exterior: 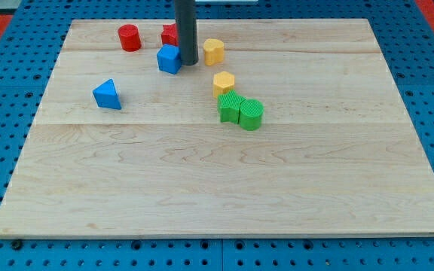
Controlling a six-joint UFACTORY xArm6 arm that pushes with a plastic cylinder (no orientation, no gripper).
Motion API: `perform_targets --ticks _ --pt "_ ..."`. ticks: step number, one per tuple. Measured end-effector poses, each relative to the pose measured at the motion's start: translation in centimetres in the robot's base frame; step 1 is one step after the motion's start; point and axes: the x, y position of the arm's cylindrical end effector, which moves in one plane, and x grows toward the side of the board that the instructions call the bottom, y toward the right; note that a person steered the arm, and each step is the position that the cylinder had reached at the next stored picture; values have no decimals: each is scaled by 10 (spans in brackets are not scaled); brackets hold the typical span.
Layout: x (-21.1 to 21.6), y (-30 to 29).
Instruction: Move the yellow heart to the top center of the board
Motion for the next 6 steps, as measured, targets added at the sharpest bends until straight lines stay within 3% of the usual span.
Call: perform_targets --ticks 3,4,5,6 --pt "3 81" --pt "9 87" --pt "-25 88" --pt "-12 100"
